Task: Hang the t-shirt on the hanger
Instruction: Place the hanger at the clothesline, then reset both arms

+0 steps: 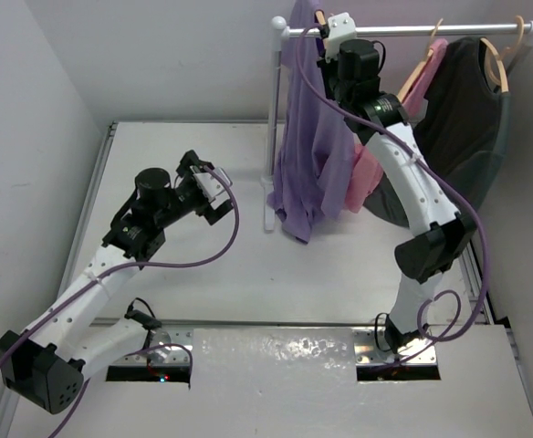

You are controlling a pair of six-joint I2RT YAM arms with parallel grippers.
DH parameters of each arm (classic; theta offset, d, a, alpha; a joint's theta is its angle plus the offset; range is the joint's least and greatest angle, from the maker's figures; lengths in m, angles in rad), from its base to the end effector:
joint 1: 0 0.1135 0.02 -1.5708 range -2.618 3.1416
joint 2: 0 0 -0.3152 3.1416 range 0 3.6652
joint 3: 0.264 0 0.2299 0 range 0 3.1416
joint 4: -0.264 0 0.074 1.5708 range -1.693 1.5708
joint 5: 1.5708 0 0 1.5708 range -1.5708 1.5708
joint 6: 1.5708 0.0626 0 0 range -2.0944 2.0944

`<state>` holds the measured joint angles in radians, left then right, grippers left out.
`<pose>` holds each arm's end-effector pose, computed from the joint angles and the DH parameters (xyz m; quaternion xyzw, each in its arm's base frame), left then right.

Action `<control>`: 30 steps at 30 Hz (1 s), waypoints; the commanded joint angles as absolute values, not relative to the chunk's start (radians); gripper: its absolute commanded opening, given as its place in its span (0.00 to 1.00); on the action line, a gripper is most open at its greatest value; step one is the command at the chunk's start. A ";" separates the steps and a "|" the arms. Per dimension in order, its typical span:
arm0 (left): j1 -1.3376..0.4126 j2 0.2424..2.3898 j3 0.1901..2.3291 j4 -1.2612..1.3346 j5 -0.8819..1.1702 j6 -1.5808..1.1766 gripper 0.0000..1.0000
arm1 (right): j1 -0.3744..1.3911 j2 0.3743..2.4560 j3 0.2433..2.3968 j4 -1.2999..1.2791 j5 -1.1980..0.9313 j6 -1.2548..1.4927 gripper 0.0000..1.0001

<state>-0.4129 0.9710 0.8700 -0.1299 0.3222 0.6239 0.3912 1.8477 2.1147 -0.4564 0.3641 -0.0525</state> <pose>0.1741 -0.0979 0.3805 0.4699 0.6227 -0.0605 0.6227 0.4102 0.1451 0.5082 -0.0543 0.7649 -0.0320 0.6411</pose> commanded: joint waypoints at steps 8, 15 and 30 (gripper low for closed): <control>-0.420 0.925 0.841 -0.092 0.313 0.629 0.99 | 0.364 1.902 2.099 -0.336 0.364 0.018 0.00; -0.420 0.916 0.818 -0.101 0.308 0.634 0.99 | 0.364 1.755 1.806 -0.330 0.311 0.051 0.39; -0.420 0.925 0.788 -0.104 0.337 0.612 0.99 | 0.377 1.378 1.629 -0.374 0.213 -0.077 0.99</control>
